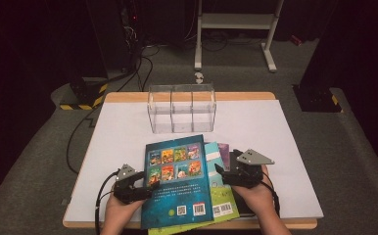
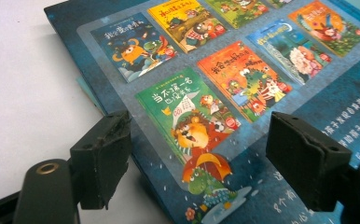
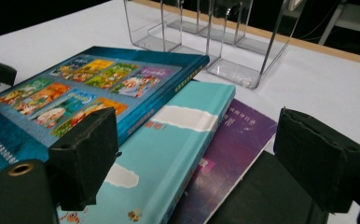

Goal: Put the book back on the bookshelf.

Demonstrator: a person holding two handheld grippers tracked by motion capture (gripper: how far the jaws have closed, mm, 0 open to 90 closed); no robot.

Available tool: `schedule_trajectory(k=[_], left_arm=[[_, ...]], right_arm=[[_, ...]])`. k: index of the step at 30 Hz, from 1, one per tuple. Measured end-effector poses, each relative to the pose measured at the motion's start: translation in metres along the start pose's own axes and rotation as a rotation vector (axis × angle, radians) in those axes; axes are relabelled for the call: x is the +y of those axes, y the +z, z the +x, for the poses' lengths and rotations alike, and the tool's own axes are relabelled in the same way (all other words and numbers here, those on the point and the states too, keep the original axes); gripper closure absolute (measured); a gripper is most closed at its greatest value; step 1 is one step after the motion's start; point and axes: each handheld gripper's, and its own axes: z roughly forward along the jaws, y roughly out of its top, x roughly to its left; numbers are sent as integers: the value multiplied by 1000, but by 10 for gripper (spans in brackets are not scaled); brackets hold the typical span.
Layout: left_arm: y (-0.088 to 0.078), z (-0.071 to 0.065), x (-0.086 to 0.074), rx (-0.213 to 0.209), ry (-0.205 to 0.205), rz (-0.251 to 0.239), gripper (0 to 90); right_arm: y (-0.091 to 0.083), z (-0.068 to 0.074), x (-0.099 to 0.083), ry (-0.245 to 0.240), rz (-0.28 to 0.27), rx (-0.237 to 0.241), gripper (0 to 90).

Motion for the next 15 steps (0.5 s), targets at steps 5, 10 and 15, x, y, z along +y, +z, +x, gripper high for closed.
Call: schedule_trajectory(k=[5, 10, 15], left_arm=[[5, 5, 2, 30, -2, 28, 177], [4, 5, 1, 13, -22, 26, 189], [3, 3, -1, 15, -3, 24, 191]], right_arm=[[-3, -1, -2, 3, -3, -6, 134], [-7, -1, -2, 12, -4, -2, 137], [-4, 2, -1, -12, 12, 7, 158]])
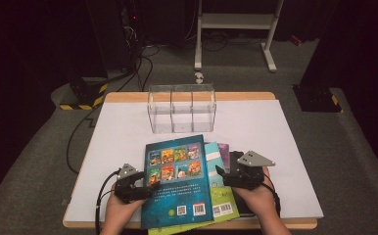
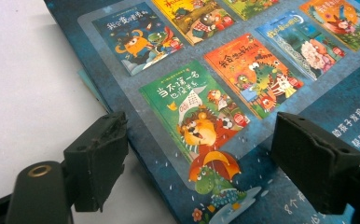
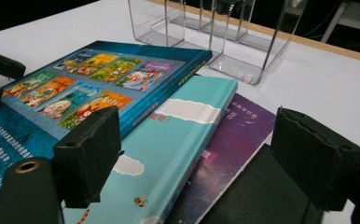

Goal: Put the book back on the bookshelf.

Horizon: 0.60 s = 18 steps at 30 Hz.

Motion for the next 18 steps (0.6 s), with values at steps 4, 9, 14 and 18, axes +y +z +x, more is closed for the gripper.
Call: schedule_trajectory(k=[4, 9, 14, 18], left_arm=[[0, 0, -1, 1, 0, -4, 198], [-2, 0, -1, -1, 6, -7, 215], [-2, -2, -2, -6, 7, -7, 221], [-2, -4, -3, -14, 15, -3, 225]], right_arm=[[7, 2, -2, 3, 32, 4, 134], [8, 1, -1, 18, 23, 10, 120], [9, 1, 0, 47, 27, 6, 87], [10, 0, -1, 62, 29, 2, 72]])
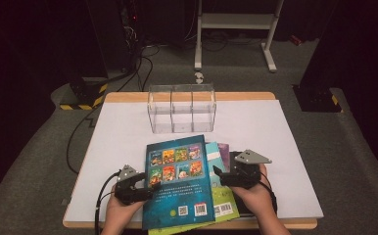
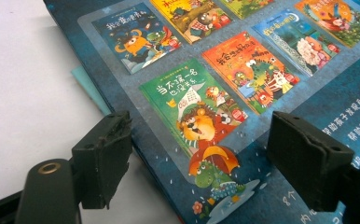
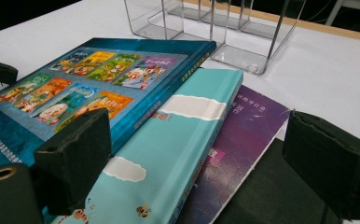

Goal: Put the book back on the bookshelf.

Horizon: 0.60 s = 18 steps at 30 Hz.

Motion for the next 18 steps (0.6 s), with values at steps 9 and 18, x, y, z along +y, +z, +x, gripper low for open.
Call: schedule_trajectory(k=[9, 18], left_arm=[[3, -9, 0, -29, 21, 19, 237], [13, -22, 1, -67, 53, 38, 237]], right_arm=[[-1, 2, 0, -17, 33, 24, 80], [-11, 5, -5, -33, 40, 34, 134]])
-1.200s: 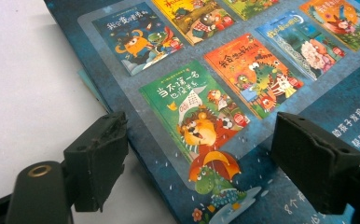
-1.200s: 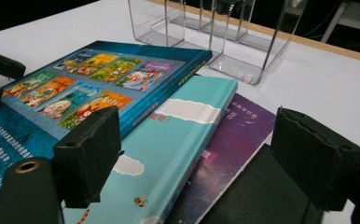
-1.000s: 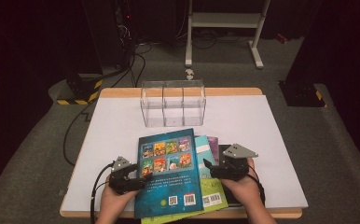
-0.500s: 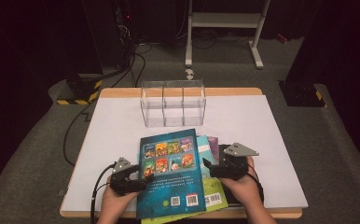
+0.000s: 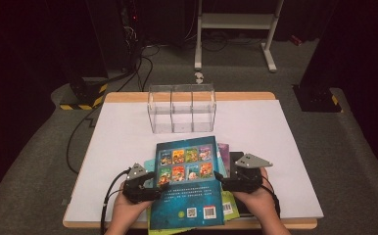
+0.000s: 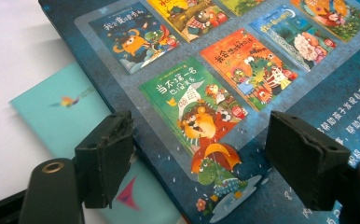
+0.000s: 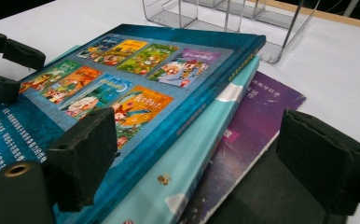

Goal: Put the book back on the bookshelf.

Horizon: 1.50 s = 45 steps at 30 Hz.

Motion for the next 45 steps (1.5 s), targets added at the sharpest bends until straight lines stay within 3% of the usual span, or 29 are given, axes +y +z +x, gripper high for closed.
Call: schedule_trajectory(k=[2, 10, 22, 30, 35, 40, 45], left_arm=[[3, -4, 1, -7, -11, -7, 236], [15, -17, 3, -28, 18, -6, 230], [29, -36, 4, -79, 52, 2, 228], [30, -36, 4, -92, 53, -1, 224], [25, -29, 4, -108, 4, 19, 223], [17, -26, 0, -115, 8, 47, 235], [12, -27, -4, -107, 19, 38, 228]], right_arm=[[-2, -1, -3, 4, 3, 0, 140], [-8, 0, -12, 46, 36, -1, 158], [-21, -5, -22, 112, 24, 7, 182], [-19, -3, -24, 129, 33, 35, 174], [-16, -3, -21, 136, 52, 51, 187], [-11, -6, -14, 137, 56, 41, 255], [-4, -9, -8, 124, 61, 39, 273]])
